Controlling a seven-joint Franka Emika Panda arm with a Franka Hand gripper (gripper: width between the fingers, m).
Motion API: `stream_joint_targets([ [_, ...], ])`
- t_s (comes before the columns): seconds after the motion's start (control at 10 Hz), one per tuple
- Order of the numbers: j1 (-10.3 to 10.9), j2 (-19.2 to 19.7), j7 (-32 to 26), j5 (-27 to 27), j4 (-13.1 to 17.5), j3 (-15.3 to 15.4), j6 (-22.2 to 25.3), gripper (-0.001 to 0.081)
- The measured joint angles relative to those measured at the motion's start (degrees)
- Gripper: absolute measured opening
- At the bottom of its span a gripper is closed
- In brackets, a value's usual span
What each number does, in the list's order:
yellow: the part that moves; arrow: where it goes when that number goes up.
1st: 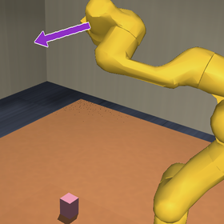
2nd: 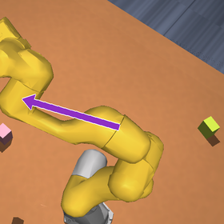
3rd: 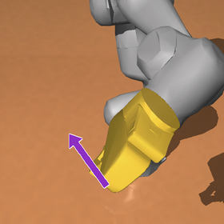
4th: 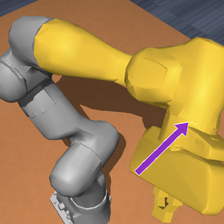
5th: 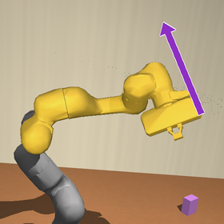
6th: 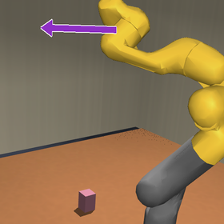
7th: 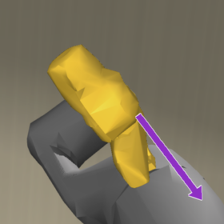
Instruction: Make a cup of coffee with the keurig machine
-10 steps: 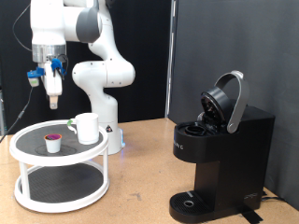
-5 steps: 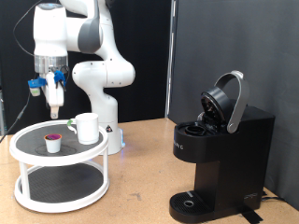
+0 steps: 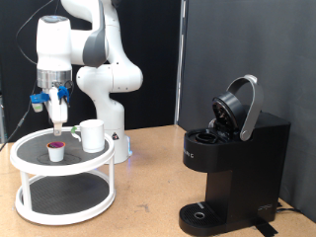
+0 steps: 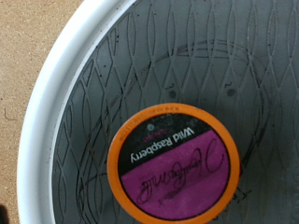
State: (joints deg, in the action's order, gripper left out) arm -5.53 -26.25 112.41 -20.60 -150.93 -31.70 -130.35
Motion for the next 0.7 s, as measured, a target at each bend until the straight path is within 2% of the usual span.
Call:
stream_joint_targets([
  [0.7, 0.0, 2.5, -0.4, -0.2, -1.3, -1.6, -4.5, 0.0808],
])
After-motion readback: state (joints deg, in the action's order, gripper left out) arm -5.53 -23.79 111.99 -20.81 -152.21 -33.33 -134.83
